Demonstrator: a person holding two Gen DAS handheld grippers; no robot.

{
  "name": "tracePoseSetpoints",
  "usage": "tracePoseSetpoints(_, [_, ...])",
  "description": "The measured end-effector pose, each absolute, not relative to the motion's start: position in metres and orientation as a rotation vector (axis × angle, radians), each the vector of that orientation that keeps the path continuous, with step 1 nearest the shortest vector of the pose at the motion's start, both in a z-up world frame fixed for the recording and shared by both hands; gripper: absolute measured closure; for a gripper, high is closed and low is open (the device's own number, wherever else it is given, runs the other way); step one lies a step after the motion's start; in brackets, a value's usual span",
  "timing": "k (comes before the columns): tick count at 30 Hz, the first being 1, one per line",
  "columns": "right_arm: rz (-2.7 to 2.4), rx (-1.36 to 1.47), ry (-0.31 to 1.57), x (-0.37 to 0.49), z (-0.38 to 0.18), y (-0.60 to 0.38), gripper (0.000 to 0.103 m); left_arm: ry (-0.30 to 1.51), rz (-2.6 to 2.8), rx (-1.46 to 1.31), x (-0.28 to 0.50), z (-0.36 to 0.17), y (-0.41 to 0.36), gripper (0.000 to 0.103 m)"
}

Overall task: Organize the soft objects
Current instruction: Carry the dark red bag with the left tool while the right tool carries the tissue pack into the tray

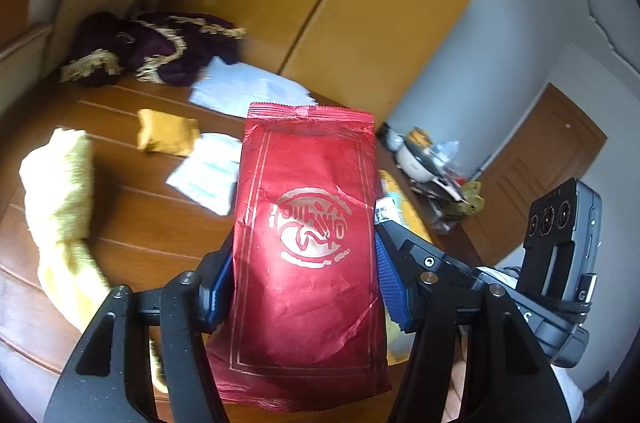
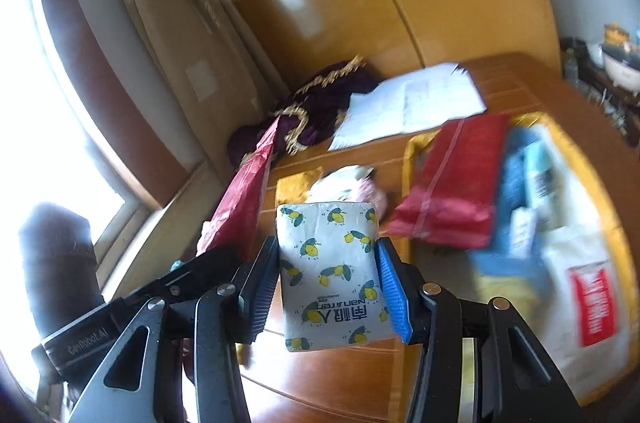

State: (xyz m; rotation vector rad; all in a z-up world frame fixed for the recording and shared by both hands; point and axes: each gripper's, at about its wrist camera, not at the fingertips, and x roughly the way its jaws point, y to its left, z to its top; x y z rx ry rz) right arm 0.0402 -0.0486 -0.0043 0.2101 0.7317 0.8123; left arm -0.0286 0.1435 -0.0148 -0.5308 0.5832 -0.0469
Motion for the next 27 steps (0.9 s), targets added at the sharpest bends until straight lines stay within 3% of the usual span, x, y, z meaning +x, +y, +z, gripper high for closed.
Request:
tracePoseSetpoints(5, [0.659,0.182,0.705,0.068,-0.01,-0.093,0.054,0.593,-0.176,-0.534,-0.002,-0.008,0.097,0.043])
tracePoseSetpoints(13, [0.52,0.166,0.814,0.09,-0.061,-0.122,0.054,0.707,-0.263,-0.582,0.037,-0.037,0.053,0.043])
tracePoseSetpoints(27, [0.486,0.298,0.767,0.069,-0.049,-0.124,0.053,0.699,-0.217,-0.624,0.031,-0.05,0.066,0.043])
